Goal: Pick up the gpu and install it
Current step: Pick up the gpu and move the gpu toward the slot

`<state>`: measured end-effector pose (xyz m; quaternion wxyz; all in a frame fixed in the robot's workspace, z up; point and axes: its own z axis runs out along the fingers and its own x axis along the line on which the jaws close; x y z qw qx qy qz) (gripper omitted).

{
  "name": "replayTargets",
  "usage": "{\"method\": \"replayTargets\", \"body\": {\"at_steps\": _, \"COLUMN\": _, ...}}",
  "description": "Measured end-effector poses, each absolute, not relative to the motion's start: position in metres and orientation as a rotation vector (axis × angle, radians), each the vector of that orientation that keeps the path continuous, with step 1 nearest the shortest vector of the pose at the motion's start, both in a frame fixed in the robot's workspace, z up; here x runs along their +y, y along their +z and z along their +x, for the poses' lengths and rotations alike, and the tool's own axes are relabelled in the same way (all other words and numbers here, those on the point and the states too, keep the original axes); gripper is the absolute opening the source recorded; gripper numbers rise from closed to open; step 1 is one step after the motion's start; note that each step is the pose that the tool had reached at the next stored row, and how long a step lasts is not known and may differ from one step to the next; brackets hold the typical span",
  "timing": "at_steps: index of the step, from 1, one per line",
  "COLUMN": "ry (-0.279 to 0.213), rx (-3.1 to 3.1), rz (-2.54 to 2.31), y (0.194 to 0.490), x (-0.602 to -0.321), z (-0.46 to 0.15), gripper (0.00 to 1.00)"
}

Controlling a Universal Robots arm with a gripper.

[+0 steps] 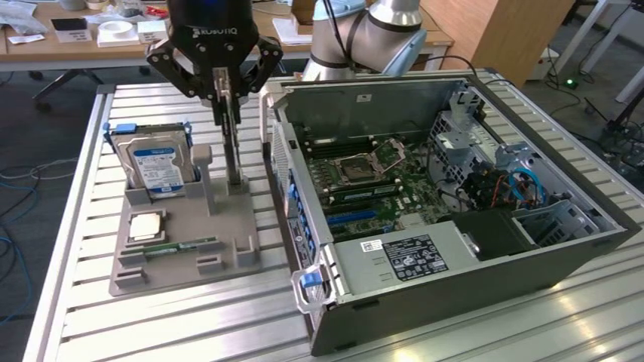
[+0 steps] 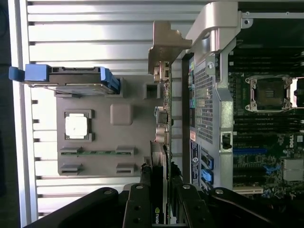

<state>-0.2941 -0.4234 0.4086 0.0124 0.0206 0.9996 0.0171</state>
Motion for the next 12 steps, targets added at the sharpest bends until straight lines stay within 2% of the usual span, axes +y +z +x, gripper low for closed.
{"method": "replayTargets", "body": {"at_steps": 12, "ry": 0.053, "rx": 3.116, "rz": 0.064, "y": 0.4098, "x": -0.4234, "z": -0.2941, "gripper": 0.26}}
